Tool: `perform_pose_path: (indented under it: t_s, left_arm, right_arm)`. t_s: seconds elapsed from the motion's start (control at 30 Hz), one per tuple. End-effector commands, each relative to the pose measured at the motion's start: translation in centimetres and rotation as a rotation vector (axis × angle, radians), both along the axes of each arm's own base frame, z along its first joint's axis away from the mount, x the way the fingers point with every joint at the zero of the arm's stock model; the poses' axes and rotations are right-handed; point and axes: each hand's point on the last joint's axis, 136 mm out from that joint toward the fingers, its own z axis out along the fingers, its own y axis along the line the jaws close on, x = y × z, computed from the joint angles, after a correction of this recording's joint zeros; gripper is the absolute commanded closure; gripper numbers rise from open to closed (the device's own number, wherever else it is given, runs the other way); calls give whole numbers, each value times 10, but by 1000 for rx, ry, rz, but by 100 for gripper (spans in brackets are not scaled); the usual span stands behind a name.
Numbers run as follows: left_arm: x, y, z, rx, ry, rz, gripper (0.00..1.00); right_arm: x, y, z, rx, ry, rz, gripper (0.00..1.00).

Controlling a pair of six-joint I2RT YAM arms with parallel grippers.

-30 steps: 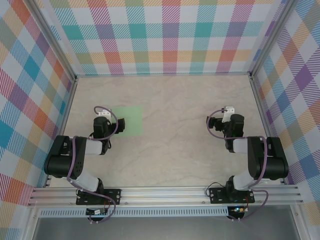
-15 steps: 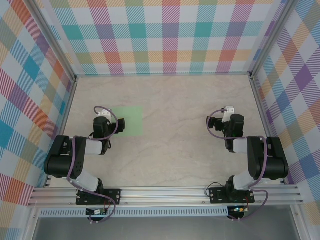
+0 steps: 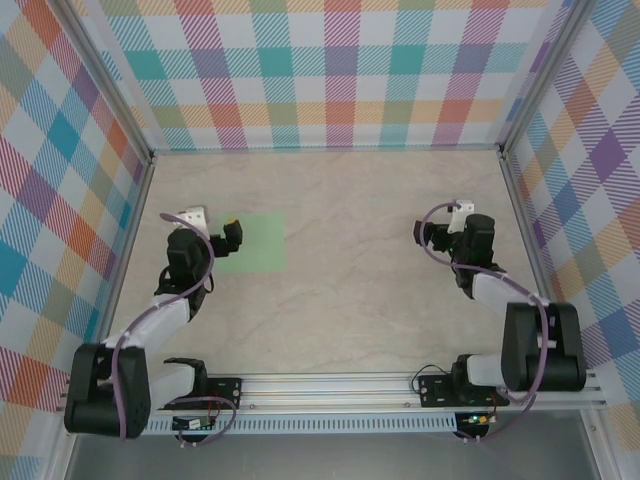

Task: Fold a paper plane with a square sheet of paper (pick it up from the middle)
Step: Move the square sheet of paper to the center of the table.

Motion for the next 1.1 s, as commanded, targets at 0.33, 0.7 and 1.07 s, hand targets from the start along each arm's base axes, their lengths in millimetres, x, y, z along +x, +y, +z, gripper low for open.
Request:
perform_pose_path:
  t_s: [0.33, 0.7, 1.07]
  left_arm:
    - [13, -53, -18, -494, 413, -89, 0]
    - [46, -64, -89, -473, 666, -66, 0]
    - [34, -101, -160, -570, 855, -65, 1]
  right_arm:
    - [-43, 44, 29, 546, 421, -36, 0]
    - [-44, 86, 17, 601, 522, 105, 0]
    - [-40, 121, -10, 555, 649, 154, 0]
